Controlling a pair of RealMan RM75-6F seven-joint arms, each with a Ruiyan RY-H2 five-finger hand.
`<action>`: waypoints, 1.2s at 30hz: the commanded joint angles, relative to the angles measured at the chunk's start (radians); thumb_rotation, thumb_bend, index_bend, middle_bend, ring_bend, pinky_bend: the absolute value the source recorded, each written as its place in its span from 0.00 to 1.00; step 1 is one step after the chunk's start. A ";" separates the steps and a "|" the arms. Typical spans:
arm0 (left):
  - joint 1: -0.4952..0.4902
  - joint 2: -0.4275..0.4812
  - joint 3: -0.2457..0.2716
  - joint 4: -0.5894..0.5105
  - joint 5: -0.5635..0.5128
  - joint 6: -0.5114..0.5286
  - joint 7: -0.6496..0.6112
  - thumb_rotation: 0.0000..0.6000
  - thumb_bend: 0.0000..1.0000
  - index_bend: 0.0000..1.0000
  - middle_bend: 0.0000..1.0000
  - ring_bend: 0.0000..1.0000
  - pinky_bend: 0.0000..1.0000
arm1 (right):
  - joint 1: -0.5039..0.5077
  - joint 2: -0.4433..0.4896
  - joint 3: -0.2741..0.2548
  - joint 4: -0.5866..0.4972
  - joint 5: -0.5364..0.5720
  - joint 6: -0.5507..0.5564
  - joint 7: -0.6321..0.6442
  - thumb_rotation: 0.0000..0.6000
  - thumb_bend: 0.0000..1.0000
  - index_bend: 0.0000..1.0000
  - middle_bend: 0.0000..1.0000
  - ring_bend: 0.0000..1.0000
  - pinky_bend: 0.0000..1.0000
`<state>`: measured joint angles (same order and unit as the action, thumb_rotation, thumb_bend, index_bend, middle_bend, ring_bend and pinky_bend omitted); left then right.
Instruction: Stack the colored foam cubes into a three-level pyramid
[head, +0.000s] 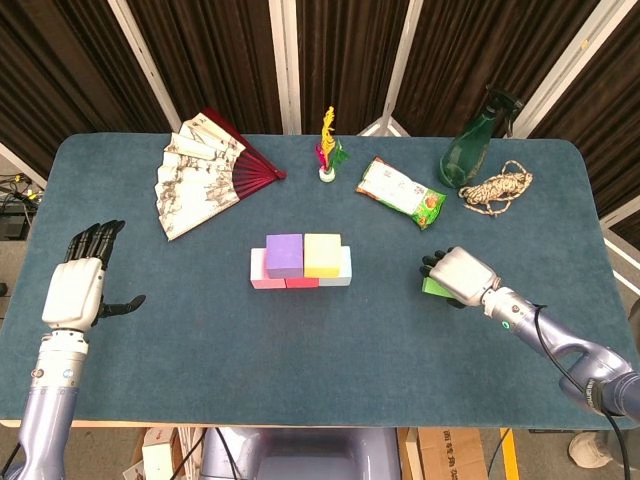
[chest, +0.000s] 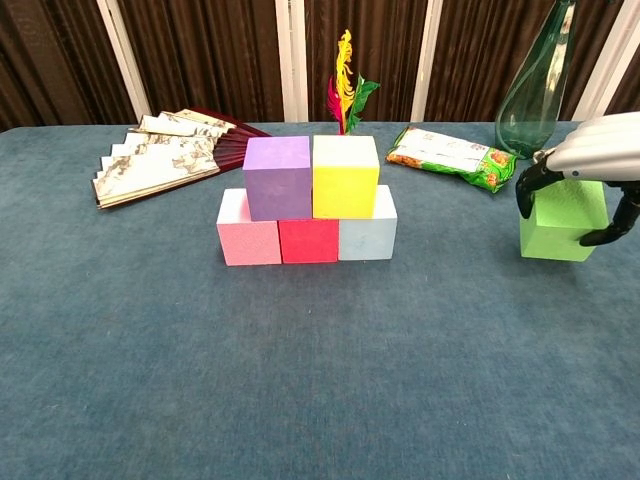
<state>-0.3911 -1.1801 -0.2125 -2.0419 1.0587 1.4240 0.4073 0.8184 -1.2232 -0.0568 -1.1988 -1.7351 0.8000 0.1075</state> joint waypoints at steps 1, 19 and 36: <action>0.001 0.000 0.000 -0.001 0.002 0.001 -0.002 1.00 0.17 0.00 0.04 0.00 0.00 | 0.002 -0.001 -0.006 0.005 -0.007 0.005 -0.014 1.00 0.33 0.39 0.32 0.29 0.44; 0.002 -0.003 -0.001 -0.003 0.001 0.000 -0.001 1.00 0.17 0.00 0.04 0.00 0.00 | 0.016 0.011 -0.021 0.001 -0.006 0.000 -0.138 1.00 0.38 0.04 0.15 0.12 0.32; 0.002 -0.002 -0.004 0.001 -0.008 -0.006 -0.006 1.00 0.17 0.00 0.04 0.00 0.00 | -0.034 0.073 0.037 -0.171 0.219 -0.069 -0.162 1.00 0.38 0.00 0.00 0.01 0.20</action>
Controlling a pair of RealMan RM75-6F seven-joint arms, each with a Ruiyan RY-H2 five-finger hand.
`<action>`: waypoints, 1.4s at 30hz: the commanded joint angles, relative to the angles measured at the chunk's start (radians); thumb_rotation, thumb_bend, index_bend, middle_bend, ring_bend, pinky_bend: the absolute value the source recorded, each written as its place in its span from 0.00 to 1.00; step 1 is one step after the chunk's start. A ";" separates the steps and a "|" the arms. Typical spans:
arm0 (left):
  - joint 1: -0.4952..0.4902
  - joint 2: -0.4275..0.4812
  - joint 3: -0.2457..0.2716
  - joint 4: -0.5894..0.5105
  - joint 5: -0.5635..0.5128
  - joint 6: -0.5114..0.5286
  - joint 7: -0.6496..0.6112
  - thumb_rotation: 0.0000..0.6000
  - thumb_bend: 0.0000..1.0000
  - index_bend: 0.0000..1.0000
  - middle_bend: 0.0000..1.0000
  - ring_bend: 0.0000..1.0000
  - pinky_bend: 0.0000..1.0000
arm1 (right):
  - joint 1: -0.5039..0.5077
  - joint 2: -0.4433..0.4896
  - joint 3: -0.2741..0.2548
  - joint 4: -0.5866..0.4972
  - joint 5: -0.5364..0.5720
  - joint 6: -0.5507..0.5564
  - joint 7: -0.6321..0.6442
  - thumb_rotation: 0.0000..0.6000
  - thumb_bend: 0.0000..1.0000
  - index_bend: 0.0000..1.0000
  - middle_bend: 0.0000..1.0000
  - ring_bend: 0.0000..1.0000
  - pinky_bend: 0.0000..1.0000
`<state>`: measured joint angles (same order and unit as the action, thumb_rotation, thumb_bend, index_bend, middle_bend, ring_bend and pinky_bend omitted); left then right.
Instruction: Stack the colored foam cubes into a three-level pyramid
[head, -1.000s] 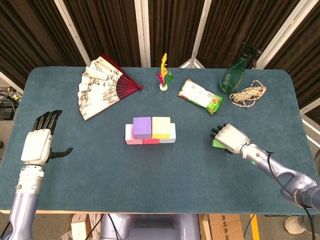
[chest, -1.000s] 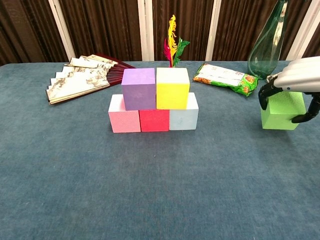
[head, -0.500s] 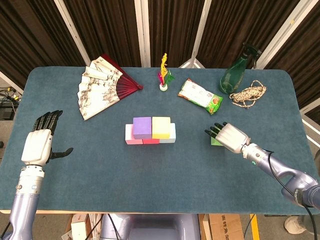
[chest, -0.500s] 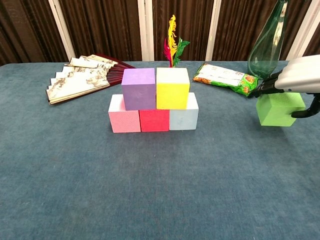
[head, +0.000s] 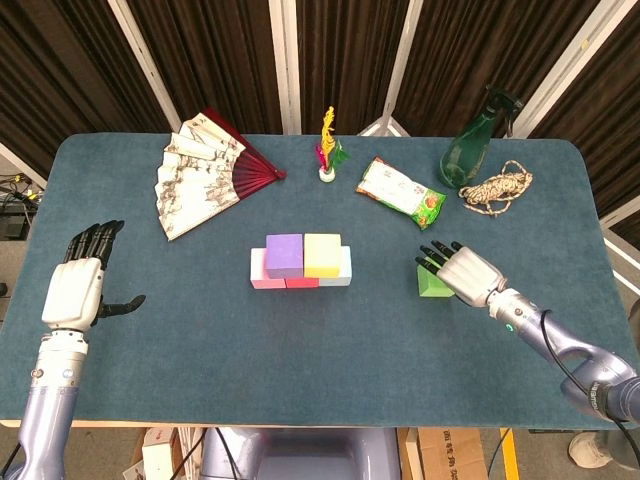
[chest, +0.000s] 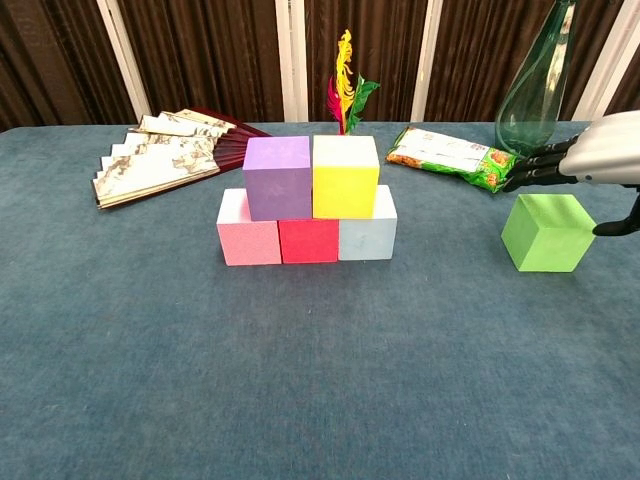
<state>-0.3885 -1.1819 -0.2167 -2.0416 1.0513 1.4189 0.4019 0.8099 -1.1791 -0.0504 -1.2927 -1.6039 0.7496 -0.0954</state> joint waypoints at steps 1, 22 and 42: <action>0.000 0.000 0.001 0.000 0.000 -0.002 -0.001 1.00 0.17 0.00 0.04 0.00 0.00 | -0.032 0.036 0.039 -0.102 0.114 -0.019 0.059 1.00 0.38 0.00 0.00 0.01 0.19; 0.005 0.002 0.002 -0.015 0.018 0.008 -0.005 1.00 0.17 0.00 0.04 0.00 0.00 | -0.059 -0.005 0.120 -0.170 0.483 -0.061 0.038 1.00 0.33 0.00 0.00 0.00 0.01; 0.000 -0.001 -0.005 0.001 -0.005 -0.005 -0.009 1.00 0.17 0.00 0.04 0.00 0.00 | -0.002 -0.089 0.128 -0.092 0.690 -0.117 -0.070 1.00 0.30 0.00 0.14 0.02 0.00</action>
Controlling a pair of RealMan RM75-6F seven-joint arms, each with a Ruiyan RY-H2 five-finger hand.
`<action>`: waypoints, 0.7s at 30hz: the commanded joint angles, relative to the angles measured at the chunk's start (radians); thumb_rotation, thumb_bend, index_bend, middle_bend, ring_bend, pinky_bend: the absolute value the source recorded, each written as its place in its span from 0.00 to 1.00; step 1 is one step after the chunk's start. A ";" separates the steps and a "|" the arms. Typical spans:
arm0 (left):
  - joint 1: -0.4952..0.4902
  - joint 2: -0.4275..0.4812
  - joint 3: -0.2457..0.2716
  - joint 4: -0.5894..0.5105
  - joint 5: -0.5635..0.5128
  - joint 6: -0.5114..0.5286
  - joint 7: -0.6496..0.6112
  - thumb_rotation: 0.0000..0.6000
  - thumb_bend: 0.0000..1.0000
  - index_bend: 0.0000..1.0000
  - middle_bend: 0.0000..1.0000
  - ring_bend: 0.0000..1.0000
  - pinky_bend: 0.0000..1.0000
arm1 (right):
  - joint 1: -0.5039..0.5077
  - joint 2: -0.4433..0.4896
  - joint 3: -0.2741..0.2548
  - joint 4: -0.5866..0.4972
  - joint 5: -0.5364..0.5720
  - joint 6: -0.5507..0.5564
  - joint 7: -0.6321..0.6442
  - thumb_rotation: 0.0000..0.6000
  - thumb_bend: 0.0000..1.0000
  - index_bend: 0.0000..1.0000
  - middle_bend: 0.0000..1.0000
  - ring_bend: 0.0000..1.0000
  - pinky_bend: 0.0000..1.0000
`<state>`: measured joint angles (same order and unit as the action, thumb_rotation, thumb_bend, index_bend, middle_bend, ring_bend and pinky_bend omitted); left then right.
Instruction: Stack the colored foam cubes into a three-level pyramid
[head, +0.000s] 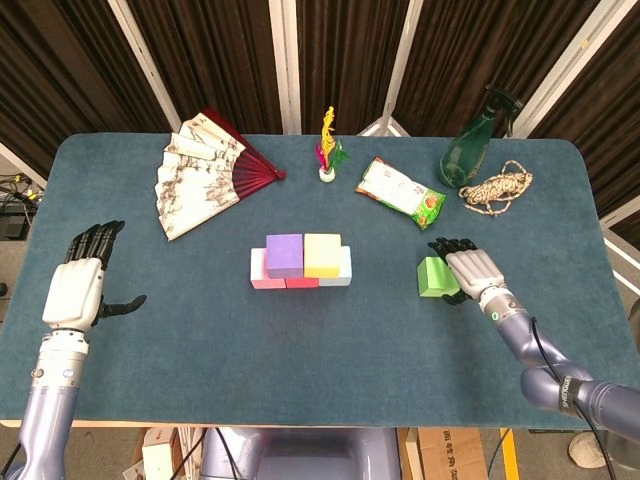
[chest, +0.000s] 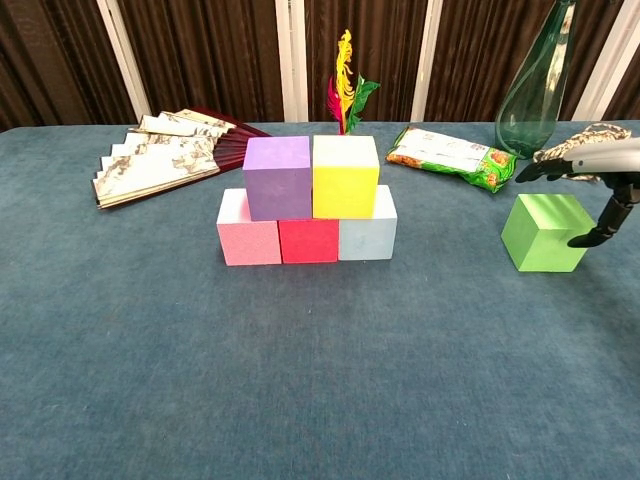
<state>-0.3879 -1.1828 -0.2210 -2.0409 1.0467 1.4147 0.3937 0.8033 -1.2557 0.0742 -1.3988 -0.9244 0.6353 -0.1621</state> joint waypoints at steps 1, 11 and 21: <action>0.000 0.000 0.000 0.001 -0.001 -0.001 0.000 1.00 0.17 0.00 0.04 0.00 0.00 | 0.005 -0.016 0.004 0.018 0.012 -0.002 -0.003 1.00 0.30 0.00 0.17 0.03 0.00; -0.002 -0.001 0.001 0.006 -0.005 -0.006 -0.002 1.00 0.17 0.00 0.04 0.00 0.00 | 0.002 -0.048 0.014 0.066 0.020 0.007 0.009 1.00 0.30 0.00 0.44 0.29 0.03; -0.002 0.001 0.000 0.005 -0.005 -0.009 -0.008 1.00 0.17 0.00 0.04 0.00 0.00 | -0.018 -0.012 0.043 0.007 -0.012 0.054 0.043 1.00 0.30 0.00 0.47 0.32 0.04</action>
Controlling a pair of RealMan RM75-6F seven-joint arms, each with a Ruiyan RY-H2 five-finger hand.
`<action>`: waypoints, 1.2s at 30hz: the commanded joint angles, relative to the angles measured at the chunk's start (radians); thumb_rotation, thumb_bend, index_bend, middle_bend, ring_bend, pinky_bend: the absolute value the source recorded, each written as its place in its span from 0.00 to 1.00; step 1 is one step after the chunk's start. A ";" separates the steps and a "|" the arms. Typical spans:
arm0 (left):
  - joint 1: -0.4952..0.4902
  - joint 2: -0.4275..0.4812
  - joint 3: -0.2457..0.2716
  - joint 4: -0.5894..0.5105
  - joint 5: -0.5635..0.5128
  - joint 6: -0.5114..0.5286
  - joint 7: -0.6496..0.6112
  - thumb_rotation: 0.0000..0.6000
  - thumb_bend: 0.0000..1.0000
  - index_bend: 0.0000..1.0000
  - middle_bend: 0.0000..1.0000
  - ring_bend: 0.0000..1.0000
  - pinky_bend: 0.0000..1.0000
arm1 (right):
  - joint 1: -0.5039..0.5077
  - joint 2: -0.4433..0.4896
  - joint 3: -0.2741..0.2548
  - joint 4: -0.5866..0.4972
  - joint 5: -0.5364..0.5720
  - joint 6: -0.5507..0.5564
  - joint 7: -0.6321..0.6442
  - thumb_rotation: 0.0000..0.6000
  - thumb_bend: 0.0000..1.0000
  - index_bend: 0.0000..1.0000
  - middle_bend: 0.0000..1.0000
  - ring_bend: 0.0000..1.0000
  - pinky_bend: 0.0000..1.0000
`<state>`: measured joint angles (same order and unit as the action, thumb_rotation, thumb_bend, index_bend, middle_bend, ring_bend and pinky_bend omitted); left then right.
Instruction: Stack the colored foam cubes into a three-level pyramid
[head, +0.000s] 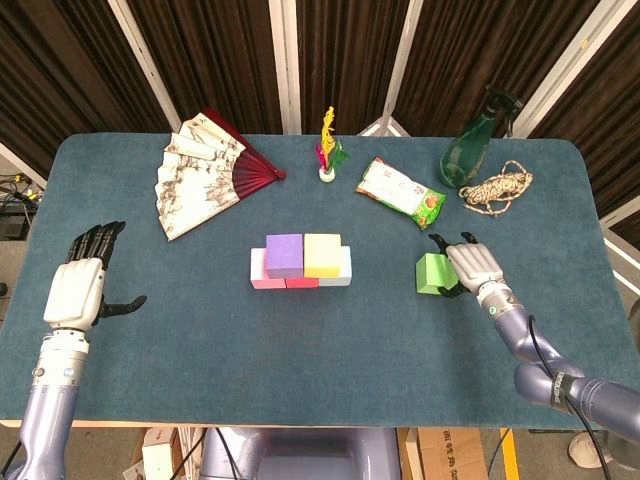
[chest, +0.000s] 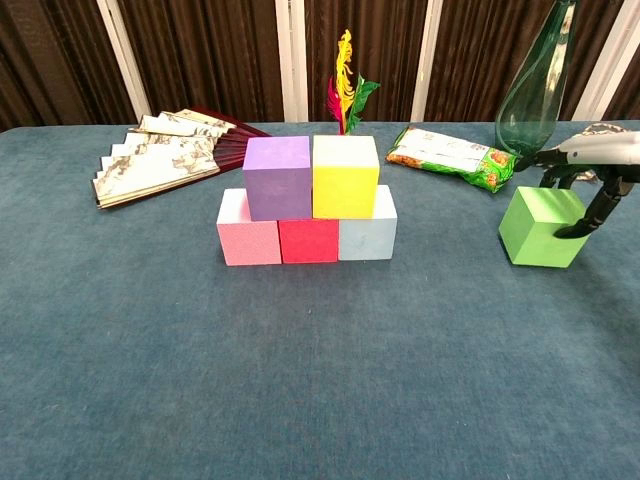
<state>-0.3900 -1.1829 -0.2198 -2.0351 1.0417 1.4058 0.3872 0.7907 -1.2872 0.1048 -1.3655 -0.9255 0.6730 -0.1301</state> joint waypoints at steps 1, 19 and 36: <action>0.000 0.001 -0.001 -0.001 0.000 0.000 -0.002 1.00 0.17 0.00 0.04 0.00 0.00 | -0.007 0.026 0.016 -0.035 -0.013 0.019 0.014 1.00 0.30 0.00 0.47 0.32 0.04; -0.003 0.024 0.005 -0.011 -0.002 -0.018 0.003 1.00 0.17 0.00 0.04 0.00 0.00 | 0.020 0.372 0.174 -0.401 -0.014 0.080 0.042 1.00 0.30 0.00 0.47 0.32 0.04; -0.003 0.061 -0.015 -0.005 -0.007 0.004 0.014 1.00 0.17 0.00 0.04 0.00 0.00 | 0.381 0.406 0.192 -0.616 0.453 0.127 -0.335 1.00 0.30 0.00 0.47 0.31 0.04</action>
<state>-0.3934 -1.1223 -0.2341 -2.0400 1.0348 1.4092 0.4016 1.0767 -0.8584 0.3129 -1.9466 -0.5866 0.7700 -0.3687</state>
